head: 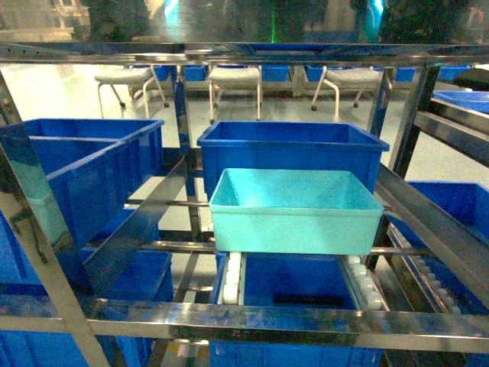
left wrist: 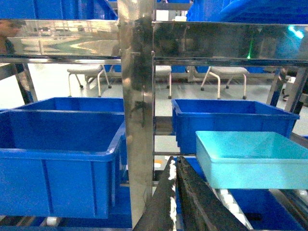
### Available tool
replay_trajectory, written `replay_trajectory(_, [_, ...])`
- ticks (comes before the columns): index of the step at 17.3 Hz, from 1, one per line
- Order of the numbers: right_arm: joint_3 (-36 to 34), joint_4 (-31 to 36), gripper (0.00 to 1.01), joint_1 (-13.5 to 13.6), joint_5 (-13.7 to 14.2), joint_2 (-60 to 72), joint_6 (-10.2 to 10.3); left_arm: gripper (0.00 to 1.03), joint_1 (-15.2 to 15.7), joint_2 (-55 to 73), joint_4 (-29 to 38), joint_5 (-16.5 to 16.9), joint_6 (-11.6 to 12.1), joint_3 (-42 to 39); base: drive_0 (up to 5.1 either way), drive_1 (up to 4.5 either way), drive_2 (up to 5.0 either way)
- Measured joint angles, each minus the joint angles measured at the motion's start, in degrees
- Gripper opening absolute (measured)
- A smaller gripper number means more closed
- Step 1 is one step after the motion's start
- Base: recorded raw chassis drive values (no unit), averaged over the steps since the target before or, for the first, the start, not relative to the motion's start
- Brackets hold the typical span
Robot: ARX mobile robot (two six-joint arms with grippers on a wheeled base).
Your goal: Organize blue bins on left shelf correctly
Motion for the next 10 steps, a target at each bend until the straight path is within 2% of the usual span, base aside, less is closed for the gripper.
replay_trajectory(3, [-0.02, -6.54, 0.02, 0.00, 0.00, -6.75, 0.00, 0.02, 0.00, -6.12, -6.01, 0.00, 0.02, 0.00, 0.0, 0.00, 0.0])
replay_trajectory(10, [-0.02, -13.40, 0.02, 0.00, 0.00, -13.64, 0.00, 0.02, 0.00, -12.44, -12.28, 0.00, 0.02, 0.00, 0.0, 0.00, 0.0])
